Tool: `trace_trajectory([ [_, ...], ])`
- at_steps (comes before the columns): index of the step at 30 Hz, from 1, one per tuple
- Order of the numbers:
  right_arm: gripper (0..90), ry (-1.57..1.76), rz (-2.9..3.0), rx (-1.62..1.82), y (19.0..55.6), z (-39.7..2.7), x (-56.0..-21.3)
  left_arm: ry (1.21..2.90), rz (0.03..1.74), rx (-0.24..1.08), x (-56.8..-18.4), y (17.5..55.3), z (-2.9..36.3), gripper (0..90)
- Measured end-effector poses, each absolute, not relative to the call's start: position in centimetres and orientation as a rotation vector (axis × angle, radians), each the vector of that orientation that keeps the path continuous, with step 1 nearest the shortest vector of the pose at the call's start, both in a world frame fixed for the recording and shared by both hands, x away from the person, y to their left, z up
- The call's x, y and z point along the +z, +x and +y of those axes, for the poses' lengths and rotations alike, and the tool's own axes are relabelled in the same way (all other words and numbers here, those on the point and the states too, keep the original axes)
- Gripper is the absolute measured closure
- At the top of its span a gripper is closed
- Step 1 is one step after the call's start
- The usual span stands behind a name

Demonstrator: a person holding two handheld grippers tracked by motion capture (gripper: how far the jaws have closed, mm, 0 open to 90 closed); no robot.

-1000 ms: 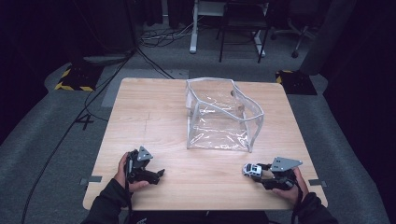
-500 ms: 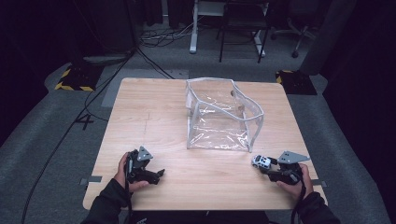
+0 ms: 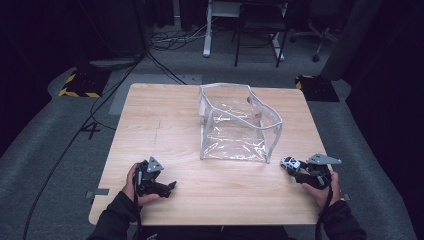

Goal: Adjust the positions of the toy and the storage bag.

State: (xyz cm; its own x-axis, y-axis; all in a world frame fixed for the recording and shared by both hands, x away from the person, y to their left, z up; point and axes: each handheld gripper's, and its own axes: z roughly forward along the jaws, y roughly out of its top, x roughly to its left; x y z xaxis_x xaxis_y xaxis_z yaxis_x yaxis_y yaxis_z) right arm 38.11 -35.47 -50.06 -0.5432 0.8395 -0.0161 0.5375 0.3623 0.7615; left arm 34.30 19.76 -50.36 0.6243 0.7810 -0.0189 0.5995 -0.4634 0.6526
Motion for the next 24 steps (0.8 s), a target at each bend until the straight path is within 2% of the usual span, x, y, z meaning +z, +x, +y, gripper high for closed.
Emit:
trace_trajectory([
  [20, 46.3, 1.303, 2.15, 0.998, 40.8, -36.2, -50.1, 2.22, 1.075, 0.378, -50.4, 34.3, 19.8, 0.7],
  [23, 41.6, 1.295, 2.168, 1.015, 40.8, -36.2, -50.1, 2.219, 1.076, 0.378, -50.4, 34.3, 19.8, 0.7],
  [24, 37.5, 1.257, 2.192, 1.01, 40.8, -36.2, -50.1, 2.22, 1.076, 0.379, -50.4, 34.3, 19.8, 0.7],
])
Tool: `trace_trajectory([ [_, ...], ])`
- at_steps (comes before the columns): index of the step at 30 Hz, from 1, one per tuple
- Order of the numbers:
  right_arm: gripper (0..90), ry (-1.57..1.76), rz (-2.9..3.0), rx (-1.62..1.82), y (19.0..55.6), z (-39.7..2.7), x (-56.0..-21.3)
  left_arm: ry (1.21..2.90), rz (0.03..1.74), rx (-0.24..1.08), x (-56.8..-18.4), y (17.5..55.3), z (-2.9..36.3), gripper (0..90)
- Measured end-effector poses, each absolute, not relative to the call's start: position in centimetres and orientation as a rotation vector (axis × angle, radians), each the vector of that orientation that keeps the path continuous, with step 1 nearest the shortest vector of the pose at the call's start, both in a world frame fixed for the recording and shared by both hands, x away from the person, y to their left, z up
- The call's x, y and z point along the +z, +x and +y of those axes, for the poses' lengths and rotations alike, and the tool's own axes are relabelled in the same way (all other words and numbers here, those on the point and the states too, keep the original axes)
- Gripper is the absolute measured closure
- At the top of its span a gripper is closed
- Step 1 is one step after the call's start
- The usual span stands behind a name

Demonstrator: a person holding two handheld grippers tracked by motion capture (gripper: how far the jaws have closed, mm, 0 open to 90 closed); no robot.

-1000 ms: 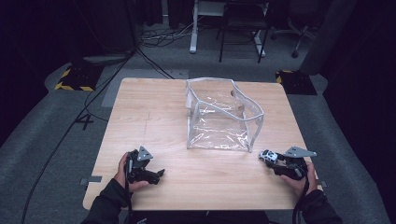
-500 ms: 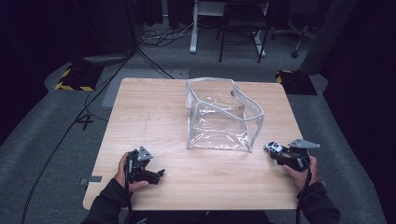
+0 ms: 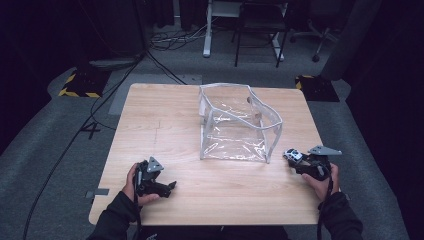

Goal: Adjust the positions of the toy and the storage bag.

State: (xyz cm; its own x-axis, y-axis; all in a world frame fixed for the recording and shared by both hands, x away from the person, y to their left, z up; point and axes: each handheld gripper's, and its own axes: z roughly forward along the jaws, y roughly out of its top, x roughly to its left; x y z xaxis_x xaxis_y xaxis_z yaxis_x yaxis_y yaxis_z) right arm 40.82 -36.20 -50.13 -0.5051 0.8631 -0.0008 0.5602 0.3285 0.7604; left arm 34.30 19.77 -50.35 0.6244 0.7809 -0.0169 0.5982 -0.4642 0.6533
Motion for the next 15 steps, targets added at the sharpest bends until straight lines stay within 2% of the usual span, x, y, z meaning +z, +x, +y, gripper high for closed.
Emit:
trace_trajectory([
  [8, 34.4, 1.137, 2.252, 1.037, 41.3, -36.6, -50.1, 2.219, 1.077, 0.375, -50.4, 34.3, 19.8, 0.7],
  [15, 36.3, 1.114, 2.301, 1.062, 42.0, -36.7, -50.2, 2.219, 1.078, 0.37, -50.4, 34.3, 19.7, 0.7],
])
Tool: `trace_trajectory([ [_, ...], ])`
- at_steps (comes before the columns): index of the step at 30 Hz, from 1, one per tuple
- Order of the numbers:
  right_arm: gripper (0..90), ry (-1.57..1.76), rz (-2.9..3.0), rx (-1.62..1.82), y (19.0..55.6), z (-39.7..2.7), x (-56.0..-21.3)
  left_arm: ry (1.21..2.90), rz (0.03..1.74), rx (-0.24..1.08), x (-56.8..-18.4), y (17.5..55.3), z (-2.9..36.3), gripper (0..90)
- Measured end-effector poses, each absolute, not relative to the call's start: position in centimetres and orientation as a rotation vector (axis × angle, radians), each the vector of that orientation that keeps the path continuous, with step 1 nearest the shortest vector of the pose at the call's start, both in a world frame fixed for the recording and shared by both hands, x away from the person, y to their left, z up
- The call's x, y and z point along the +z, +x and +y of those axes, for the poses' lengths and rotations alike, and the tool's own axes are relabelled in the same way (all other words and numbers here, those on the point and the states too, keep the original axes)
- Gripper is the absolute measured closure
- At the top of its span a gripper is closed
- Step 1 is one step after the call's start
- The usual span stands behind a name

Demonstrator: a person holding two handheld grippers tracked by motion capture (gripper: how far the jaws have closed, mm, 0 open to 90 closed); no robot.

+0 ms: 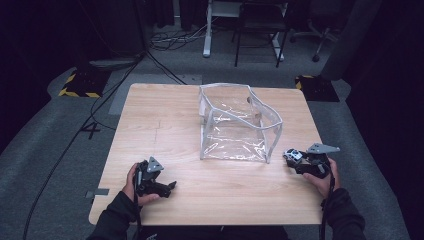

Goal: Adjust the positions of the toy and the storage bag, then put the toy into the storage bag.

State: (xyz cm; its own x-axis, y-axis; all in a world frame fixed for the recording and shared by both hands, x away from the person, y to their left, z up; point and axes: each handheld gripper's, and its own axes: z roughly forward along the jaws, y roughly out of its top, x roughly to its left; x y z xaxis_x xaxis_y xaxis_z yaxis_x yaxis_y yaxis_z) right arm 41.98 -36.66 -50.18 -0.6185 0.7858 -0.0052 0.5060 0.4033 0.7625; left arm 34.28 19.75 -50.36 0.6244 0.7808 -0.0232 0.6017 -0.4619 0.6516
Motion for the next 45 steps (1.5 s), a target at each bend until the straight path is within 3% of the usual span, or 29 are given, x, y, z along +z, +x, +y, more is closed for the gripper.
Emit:
trace_trajectory([
  [4, 40.6, 1.125, 2.296, 1.065, 42.05, -36.67, -50.19, 2.219, 1.078, 0.366, -50.37, 34.27, 19.74, 0.7],
  [5, 47.9, 1.121, 2.288, 1.063, 42.0, -36.68, -50.16, 2.219, 1.079, 0.37, -50.37, 34.27, 19.75, 0.7],
  [45, 48.7, 1.123, 2.279, 1.062, 41.51, -36.5, -50.19, 2.219, 1.055, 0.36, -50.44, 34.17, 19.87, 0.8],
])
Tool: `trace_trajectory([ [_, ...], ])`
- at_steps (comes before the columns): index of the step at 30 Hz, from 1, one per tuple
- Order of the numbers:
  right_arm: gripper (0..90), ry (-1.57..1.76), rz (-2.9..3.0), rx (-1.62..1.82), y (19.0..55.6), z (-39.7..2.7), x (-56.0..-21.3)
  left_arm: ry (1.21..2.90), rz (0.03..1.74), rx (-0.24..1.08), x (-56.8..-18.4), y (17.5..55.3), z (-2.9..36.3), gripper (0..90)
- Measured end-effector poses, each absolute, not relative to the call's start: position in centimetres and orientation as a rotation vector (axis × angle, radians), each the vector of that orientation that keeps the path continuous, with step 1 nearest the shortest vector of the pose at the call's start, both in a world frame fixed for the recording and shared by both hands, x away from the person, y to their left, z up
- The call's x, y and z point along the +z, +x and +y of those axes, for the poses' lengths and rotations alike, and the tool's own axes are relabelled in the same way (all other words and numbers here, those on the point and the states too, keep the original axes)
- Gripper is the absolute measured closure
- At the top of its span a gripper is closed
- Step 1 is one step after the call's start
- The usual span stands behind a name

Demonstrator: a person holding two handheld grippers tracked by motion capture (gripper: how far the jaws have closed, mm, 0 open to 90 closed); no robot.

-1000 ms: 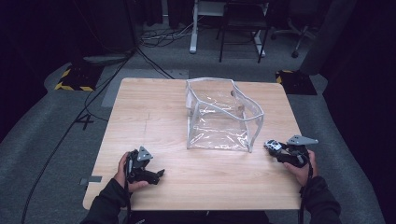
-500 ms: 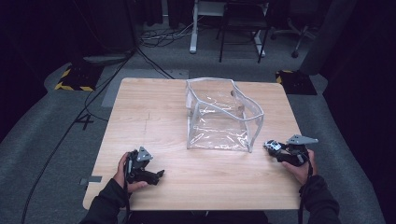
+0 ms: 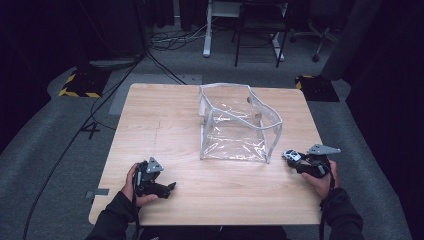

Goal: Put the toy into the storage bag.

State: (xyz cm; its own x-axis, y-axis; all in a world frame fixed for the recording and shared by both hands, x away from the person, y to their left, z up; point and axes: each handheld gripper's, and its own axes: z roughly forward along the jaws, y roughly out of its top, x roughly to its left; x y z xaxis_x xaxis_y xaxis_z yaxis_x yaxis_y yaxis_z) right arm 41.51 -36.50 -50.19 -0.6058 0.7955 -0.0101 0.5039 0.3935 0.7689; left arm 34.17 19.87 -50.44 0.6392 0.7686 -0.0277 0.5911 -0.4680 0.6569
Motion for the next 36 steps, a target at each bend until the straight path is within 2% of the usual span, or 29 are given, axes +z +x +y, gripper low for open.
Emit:
trace_trajectory([
  [18, 48.8, 1.116, 2.243, 1.093, 41.2, -36.5, -48.9, 2.226, 1.049, 0.371, -50.4, 34.2, 19.9, 0.9],
  [36, 48.9, 1.07, 2.223, 1.07, 42.5, -36.1, -44.7, 2.228, 1.031, 0.359, -50.4, 34.3, 19.8, 0.8],
])
